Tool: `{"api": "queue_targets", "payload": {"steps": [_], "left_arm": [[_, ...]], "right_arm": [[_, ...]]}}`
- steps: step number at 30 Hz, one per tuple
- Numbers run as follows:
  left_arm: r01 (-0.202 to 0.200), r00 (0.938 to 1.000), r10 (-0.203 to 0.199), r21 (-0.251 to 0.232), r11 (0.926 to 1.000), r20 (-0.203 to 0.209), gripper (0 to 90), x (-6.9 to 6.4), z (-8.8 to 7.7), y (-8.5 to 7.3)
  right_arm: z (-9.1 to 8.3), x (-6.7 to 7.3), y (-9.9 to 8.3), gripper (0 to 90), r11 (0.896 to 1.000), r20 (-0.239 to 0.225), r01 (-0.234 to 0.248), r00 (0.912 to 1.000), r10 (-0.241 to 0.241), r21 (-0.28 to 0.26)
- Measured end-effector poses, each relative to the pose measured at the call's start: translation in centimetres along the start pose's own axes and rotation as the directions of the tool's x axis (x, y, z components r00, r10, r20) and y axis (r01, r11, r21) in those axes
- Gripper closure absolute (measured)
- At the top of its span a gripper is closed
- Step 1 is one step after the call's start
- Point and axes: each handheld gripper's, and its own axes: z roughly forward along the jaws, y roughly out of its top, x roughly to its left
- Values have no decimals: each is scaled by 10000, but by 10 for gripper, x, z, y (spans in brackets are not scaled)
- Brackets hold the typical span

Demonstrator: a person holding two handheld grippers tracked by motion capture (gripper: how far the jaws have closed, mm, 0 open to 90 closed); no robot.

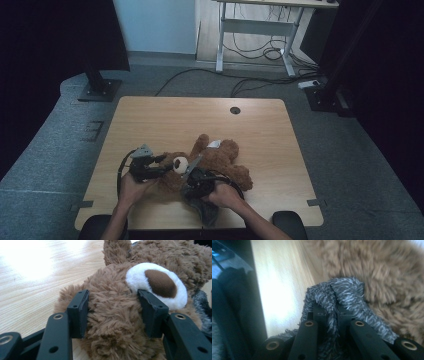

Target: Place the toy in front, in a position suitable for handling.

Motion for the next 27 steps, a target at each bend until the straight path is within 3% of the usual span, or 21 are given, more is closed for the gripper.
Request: {"api": "queue_targets", "payload": {"steps": [13,19,27], "left_arm": [[-32,10000,32,9,10000,-19,443,0,0,0],[-26,10000,26,-6,10000,-18,443,0,0,0],[16,10000,-16,-27,10000,-16,445,1,0,0]], "right_arm": [[8,0,-22,824,9974,584,-90,9983,48,722],[-1,-4,-45,823,9979,485,-504,9976,484,411],[-21,-8,-79,822,9937,719,-1094,9916,1074,249]]}}
